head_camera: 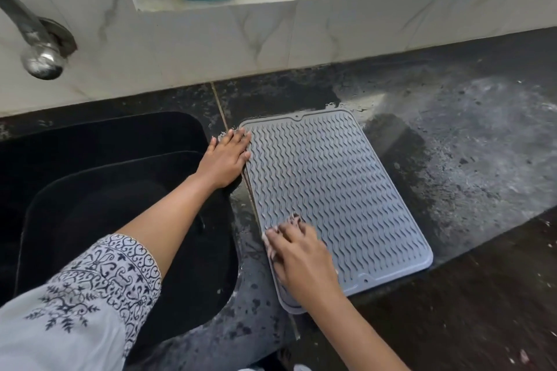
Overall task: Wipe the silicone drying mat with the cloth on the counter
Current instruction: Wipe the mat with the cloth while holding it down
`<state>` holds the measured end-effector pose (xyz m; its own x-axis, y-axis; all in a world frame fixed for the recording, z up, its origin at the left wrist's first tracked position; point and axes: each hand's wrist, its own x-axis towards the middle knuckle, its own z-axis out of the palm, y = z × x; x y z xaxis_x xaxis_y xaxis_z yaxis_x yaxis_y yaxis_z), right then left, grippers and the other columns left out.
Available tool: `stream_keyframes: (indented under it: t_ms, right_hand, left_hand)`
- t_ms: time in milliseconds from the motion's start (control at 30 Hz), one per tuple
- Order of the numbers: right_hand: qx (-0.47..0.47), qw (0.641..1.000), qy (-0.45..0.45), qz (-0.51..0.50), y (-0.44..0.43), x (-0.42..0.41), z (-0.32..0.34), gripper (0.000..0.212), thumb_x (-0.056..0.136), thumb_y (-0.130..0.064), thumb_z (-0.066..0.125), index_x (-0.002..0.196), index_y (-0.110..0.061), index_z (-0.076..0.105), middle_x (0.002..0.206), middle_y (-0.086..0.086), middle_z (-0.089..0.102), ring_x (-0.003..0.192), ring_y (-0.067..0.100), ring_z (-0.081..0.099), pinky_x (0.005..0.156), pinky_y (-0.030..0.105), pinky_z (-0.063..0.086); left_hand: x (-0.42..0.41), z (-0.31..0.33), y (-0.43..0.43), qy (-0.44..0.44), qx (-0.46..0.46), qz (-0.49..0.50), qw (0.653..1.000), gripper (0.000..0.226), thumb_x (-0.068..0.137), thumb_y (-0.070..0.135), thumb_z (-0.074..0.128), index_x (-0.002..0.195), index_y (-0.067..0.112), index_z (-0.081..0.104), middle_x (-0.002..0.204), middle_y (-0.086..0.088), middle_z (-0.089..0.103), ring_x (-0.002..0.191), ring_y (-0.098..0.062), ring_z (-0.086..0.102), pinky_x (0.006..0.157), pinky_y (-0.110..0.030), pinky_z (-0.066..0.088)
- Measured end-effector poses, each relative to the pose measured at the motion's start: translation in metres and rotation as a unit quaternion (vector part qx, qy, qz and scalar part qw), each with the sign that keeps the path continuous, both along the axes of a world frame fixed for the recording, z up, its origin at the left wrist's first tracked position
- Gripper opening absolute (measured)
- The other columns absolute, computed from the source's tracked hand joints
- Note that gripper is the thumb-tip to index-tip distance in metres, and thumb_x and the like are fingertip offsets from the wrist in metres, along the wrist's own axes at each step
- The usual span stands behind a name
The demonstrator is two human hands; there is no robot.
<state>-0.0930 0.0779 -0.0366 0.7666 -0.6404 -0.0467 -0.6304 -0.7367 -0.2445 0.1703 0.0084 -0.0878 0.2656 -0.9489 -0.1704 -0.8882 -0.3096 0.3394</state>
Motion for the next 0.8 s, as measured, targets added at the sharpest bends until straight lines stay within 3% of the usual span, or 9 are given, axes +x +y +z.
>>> stream_keyframes:
  t_ms: [133, 267, 367, 500, 633, 733, 800]
  right_hand:
    - [0.097, 0.994, 0.056, 0.003, -0.003, -0.018, 0.023, 0.03, 0.087, -0.027, 0.054, 0.117, -0.029, 0.06, 0.117, -0.007, 0.055, 0.104, 0.023, 0.048, 0.081, 0.036, 0.05]
    - [0.087, 0.995, -0.023, -0.048, -0.039, 0.022, 0.027, 0.034, 0.09, -0.029, 0.053, 0.124, -0.029, 0.056, 0.12, -0.005, 0.055, 0.104, 0.019, 0.05, 0.089, 0.037, 0.046]
    - [0.008, 0.999, -0.006, -0.048, -0.049, 0.052, 0.003, 0.039, 0.091, -0.024, 0.049, 0.129, -0.025, 0.05, 0.131, -0.001, 0.049, 0.112, 0.026, 0.043, 0.085, 0.04, 0.042]
    - [-0.049, 0.998, 0.0, -0.034, -0.026, 0.03, -0.016, 0.03, 0.09, -0.023, 0.05, 0.119, -0.022, 0.054, 0.122, 0.002, 0.053, 0.107, 0.029, 0.045, 0.077, 0.042, 0.045]
    - [-0.027, 0.999, -0.014, 0.011, 0.033, -0.043, -0.006, 0.034, 0.074, -0.027, 0.067, 0.107, -0.024, 0.062, 0.106, -0.003, 0.061, 0.093, 0.025, 0.056, 0.058, 0.038, 0.051]
    - [0.001, 0.999, 0.013, 0.047, 0.058, -0.08, 0.006, 0.026, 0.076, -0.034, 0.052, 0.098, -0.03, 0.066, 0.096, -0.009, 0.064, 0.082, 0.02, 0.058, 0.051, 0.031, 0.053]
    - [0.042, 0.997, 0.048, 0.034, 0.055, -0.082, 0.025, 0.032, 0.083, -0.034, 0.042, 0.104, -0.033, 0.067, 0.1, -0.013, 0.062, 0.087, 0.019, 0.056, 0.062, 0.03, 0.052]
  left_hand:
    - [-0.003, 0.011, -0.004, 0.015, 0.044, 0.01, 0.999, 0.056, 0.103, 0.04, 0.022, 0.152, 0.028, -0.001, 0.16, 0.006, -0.009, 0.147, -0.014, -0.01, 0.116, -0.043, -0.006]
    - [-0.028, 0.019, 0.01, -0.012, 0.026, 0.0, 1.0, 0.062, 0.101, 0.039, 0.031, 0.153, 0.023, 0.0, 0.16, 0.004, -0.005, 0.147, -0.013, -0.008, 0.116, -0.041, -0.006]
    - [-0.048, 0.012, 0.028, 0.0, 0.008, 0.014, 1.0, 0.057, 0.103, 0.035, 0.028, 0.153, 0.022, 0.005, 0.161, 0.005, -0.002, 0.147, -0.011, -0.004, 0.117, -0.04, -0.004]
    - [-0.055, 0.007, 0.031, 0.01, -0.01, 0.045, 0.999, 0.054, 0.103, 0.035, 0.024, 0.153, 0.024, 0.007, 0.161, 0.007, 0.001, 0.147, -0.011, -0.003, 0.117, -0.041, -0.002]
    - [-0.061, 0.003, 0.031, 0.012, -0.028, 0.071, 0.997, 0.052, 0.103, 0.034, 0.022, 0.153, 0.026, 0.01, 0.161, 0.009, 0.003, 0.147, -0.01, -0.002, 0.117, -0.041, -0.003]
    - [-0.065, -0.002, 0.031, -0.008, -0.059, 0.094, 0.994, 0.051, 0.103, 0.033, 0.022, 0.153, 0.025, 0.013, 0.16, 0.008, 0.008, 0.147, -0.011, 0.002, 0.117, -0.043, -0.001]
    - [-0.066, -0.006, 0.03, -0.014, -0.07, 0.098, 0.993, 0.051, 0.103, 0.033, 0.022, 0.152, 0.024, 0.014, 0.16, 0.008, 0.01, 0.147, -0.012, 0.005, 0.117, -0.043, 0.0]
